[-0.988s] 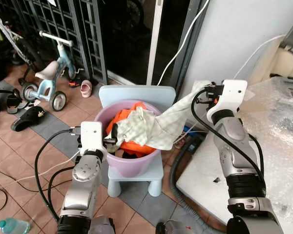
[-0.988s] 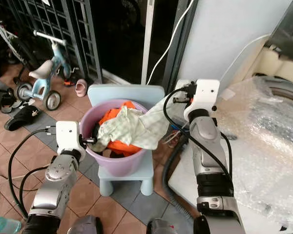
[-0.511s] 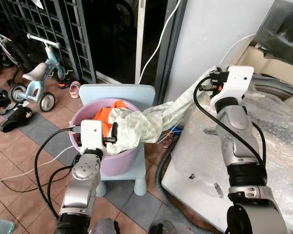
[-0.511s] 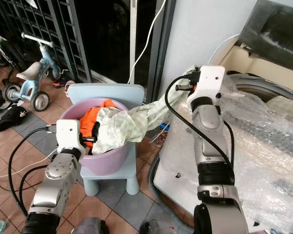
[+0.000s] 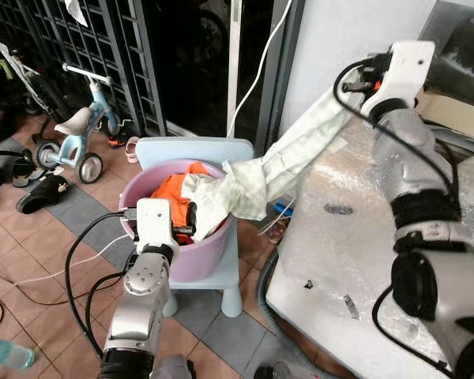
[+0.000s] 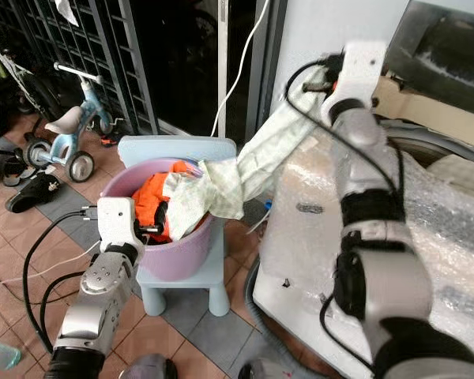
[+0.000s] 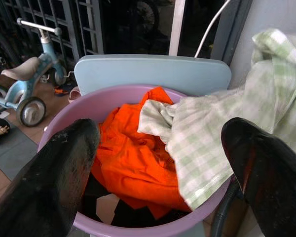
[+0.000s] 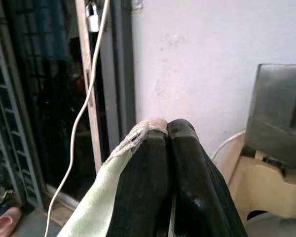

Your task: Clothes washing

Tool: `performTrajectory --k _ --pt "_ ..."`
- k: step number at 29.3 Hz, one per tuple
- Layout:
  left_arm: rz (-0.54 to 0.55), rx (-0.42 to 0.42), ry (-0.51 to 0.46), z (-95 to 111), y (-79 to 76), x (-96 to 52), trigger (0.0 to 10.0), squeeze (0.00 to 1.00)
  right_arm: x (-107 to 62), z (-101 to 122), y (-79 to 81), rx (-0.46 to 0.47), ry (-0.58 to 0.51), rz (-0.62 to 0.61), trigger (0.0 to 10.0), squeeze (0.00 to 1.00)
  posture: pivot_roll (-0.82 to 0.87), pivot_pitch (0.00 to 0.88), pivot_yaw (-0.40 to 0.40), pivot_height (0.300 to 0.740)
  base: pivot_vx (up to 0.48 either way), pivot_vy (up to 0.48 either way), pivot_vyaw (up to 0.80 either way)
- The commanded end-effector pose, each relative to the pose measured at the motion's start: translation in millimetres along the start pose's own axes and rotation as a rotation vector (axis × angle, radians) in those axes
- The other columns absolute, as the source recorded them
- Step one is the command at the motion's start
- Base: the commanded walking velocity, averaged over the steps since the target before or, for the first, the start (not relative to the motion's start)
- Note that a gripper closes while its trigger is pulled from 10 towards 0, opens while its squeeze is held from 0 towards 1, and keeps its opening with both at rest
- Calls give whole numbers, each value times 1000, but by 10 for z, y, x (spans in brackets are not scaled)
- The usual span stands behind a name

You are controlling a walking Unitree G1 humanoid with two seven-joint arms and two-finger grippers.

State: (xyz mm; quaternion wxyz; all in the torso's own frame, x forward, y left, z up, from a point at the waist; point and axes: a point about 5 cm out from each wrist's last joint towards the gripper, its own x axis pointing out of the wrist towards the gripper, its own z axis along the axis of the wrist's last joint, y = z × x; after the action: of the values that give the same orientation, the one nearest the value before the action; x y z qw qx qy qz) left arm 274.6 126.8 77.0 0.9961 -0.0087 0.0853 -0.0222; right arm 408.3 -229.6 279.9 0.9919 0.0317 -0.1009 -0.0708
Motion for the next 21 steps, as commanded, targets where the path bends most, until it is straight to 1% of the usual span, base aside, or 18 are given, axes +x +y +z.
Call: performTrajectory --k 1,2,4,6,7,8,10,11,12,13,15,16,18,20,21 --pt "-13 4 -14 34 -24 24 10000 0 9 -13 -211 74 35 -119 10000 0 26 0 -33 740 0 0 0" --pt "-2 3 -19 42 -18 17 10000 0 12 139 -479 143 4 -265 10000 0 37 0 -50 740 0 0 0" --pt "17 -1 -11 27 4 2 10000 0 -16 224 -685 179 -30 -360 10000 0 39 0 -52 740 0 0 0" --pt "25 -12 -14 23 20 -21 10000 0 -59 250 -846 155 -50 -428 10000 0 40 0 -54 740 0 0 0" --pt "30 -19 -13 22 28 -40 10000 0 -99 186 -926 128 -33 -453 10000 0 40 0 -52 740 0 0 0" --pt "32 -20 -11 18 31 -46 10000 0 -106 152 -943 121 -18 -455 10000 0 40 0 -52 740 0 0 0" --pt "32 -24 -7 14 34 -50 10000 0 -121 56 -935 102 8 -435 10000 0 37 0 -49 740 0 0 -763" --pt "29 -25 -6 12 33 -50 10000 0 -133 -13 -927 77 25 -425 10000 0 33 0 -43 740 0 0 0" --pt "20 -23 -3 10 32 -43 10000 0 -176 -161 -924 25 55 -416 10000 0 24 0 -37 740 0 0 0" --pt "12 -16 -5 14 32 -36 10000 0 -205 -245 -926 8 71 -412 10000 0 22 0 -35 740 0 0 0" --pt "2 -8 -8 19 30 -26 10000 0 -243 -322 -939 -14 80 -410 10000 0 14 0 -29 740 0 0 0" --pt "-9 0 -16 31 26 -13 10000 0 -287 -369 -973 -62 73 -414 10000 0 8 0 -24 740 0 0 -800" --pt "-14 2 -19 39 21 -4 10000 0 -314 -382 -1006 -90 66 -424 10000 0 4 0 -22 740 0 -129 -800" --pt "-20 0 -18 42 4 5 10000 0 -362 -361 -1142 -79 63 -497 10000 0 -2 0 -19 740 266 -298 -800" --pt "-21 0 -18 42 0 7 10000 0 -371 -347 -1175 -82 62 -517 10000 0 -3 0 -18 740 266 -311 -800"
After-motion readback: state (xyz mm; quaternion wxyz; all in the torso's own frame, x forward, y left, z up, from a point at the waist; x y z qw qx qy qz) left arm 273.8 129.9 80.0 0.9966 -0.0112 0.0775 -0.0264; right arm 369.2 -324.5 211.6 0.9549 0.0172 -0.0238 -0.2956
